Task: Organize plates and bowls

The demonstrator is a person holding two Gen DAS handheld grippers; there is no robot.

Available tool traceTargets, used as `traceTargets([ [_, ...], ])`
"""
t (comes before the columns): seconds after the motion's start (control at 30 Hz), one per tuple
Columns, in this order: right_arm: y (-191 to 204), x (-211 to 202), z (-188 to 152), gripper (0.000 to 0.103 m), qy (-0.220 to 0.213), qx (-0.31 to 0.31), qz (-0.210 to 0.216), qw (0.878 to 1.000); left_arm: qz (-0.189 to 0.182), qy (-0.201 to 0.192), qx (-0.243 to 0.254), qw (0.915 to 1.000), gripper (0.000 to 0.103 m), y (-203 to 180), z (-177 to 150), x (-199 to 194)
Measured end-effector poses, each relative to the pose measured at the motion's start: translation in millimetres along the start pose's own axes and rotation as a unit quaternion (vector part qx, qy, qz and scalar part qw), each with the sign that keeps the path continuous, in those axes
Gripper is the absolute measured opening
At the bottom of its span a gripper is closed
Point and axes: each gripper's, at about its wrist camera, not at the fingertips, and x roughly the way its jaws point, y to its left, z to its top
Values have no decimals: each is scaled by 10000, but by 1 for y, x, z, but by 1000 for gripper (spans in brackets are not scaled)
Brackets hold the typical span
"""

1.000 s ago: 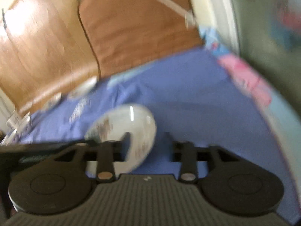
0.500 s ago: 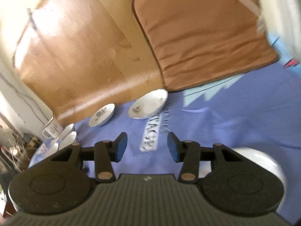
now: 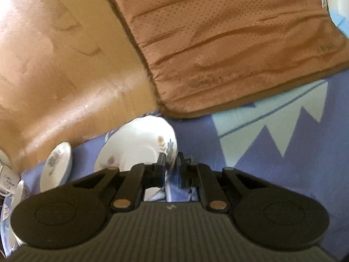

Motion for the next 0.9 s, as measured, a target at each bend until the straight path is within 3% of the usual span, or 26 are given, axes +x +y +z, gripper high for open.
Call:
traceTargets([
  [0.27, -15, -69, -60, 14, 515, 163, 916, 9943, -154, 83, -96, 9998, 49, 5, 0, -1],
  [0.5, -41, -143, -130, 14, 915, 193, 1628, 9822, -748, 534, -90, 9957, 56, -23, -5, -11],
  [0.6, -47, -151, -150, 17, 959, 172, 1643, 9816, -720, 889, 99, 9934, 55, -42, -9, -3],
  [0.67, -47, -147, -153, 21, 839, 118, 1596, 9835, -507, 1145, 309, 9917, 51, -56, -14, 7],
  [0.73, -46, -145, -155, 23, 574, 81, 1561, 9860, -309, 1072, 603, 9919, 48, -68, -19, 9],
  [0.77, -44, -145, -154, 23, 442, -1, 1479, 9880, -214, 1059, 721, 9915, 43, -73, -22, 11],
  [0.83, -38, -145, -158, 22, 156, -232, 1358, 9903, -240, 1147, 817, 9897, 16, -80, -26, 14],
  [0.9, -37, -142, -161, 21, 20, -257, 1313, 9910, -229, 1225, 758, 9893, 17, -85, -27, 14],
])
